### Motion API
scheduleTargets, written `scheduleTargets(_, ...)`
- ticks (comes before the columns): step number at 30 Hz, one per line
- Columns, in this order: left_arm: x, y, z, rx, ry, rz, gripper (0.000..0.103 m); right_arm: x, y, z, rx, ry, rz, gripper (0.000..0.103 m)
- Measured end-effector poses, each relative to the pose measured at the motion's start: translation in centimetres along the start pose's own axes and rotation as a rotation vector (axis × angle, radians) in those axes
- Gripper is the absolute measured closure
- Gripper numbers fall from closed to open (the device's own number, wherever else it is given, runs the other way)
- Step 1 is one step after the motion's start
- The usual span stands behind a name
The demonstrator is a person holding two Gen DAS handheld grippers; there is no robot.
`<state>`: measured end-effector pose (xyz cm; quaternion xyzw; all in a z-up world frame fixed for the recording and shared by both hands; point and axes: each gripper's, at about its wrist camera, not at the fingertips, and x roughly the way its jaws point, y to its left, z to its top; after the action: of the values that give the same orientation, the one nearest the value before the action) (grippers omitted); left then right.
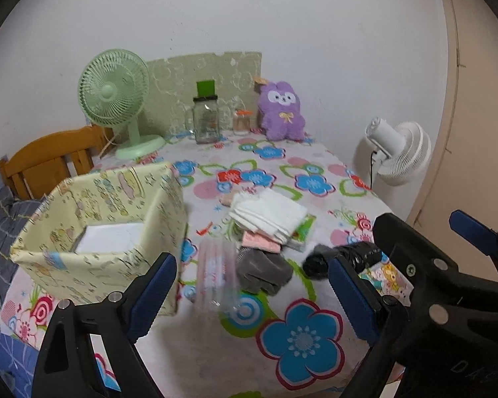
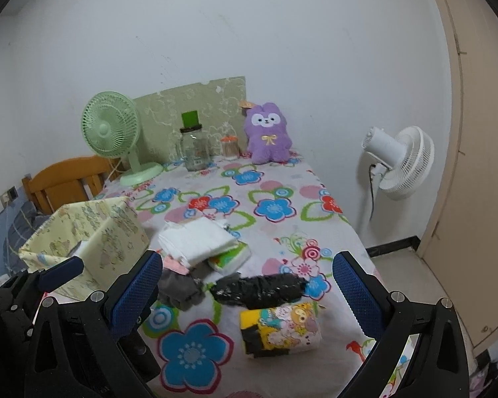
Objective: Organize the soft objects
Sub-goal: 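Grasp the yellow cartoon-printed pack with the right gripper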
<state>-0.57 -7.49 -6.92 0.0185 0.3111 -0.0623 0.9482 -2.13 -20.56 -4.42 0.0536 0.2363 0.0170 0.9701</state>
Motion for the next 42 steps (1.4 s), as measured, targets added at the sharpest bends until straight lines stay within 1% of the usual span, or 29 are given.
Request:
scheduleTargets(3, 0.8, -0.4, -0.6, 0.009, 0.027, -0.008, 0.011, 0.7, -0.4, -0.6, -0.002, 0.024, -0.001, 0.000)
scheduleTargets(8, 1.7, -0.9, -1.8, 0.009, 0.036, 0.019, 0.012, 1.7, -0.9, -1.7, -0.004, 0.050, -0.015, 0.000)
scheduleTargets(17, 4.0, -1.6, -3.9, 0.017, 0.096, 0.028, 0.014, 3.8, -1.9, -3.9, -0.008, 0.103, -0.046, 0.000)
scheduleTargets(20, 4.6, -1.7, -4.2, 0.021, 0.114, 0.034, 0.014, 4.7, -2.2, -4.4, -0.005, 0.131, -0.056, 0.000)
scheduleTargets(26, 5.3, -1.8, -4.5, 0.032, 0.134, 0.046, 0.015, 6.0, -2.6, -5.1, 0.011, 0.172, -0.048, 0.000)
scheduleTargets(28, 5.4, -1.9, -4.6, 0.036, 0.138, 0.053, 0.016, 6.5, -2.8, -5.3, 0.021, 0.190, -0.037, 0.006)
scheduleTargets(29, 5.5, -1.9, -4.6, 0.041, 0.140, 0.057, 0.016, 6.7, -2.8, -5.4, 0.027, 0.204, -0.032, 0.008)
scheduleTargets(31, 5.8, -2.0, -4.6, 0.051, 0.146, 0.062, 0.018, 7.3, -2.9, -5.7, 0.043, 0.237, -0.019, 0.017)
scheduleTargets(33, 6.0, -2.0, -4.7, 0.054, 0.150, 0.065, 0.018, 7.8, -3.0, -6.0, 0.061, 0.267, -0.006, 0.023)
scheduleTargets(38, 6.0, -2.0, -4.5, 0.047, 0.148, 0.055, 0.018, 7.6, -2.9, -6.0, 0.058, 0.261, -0.011, 0.026)
scheduleTargets(42, 5.5, -1.9, -4.0, 0.033, 0.133, 0.045, 0.018, 6.8, -2.7, -5.3, 0.046, 0.235, -0.010, 0.027)
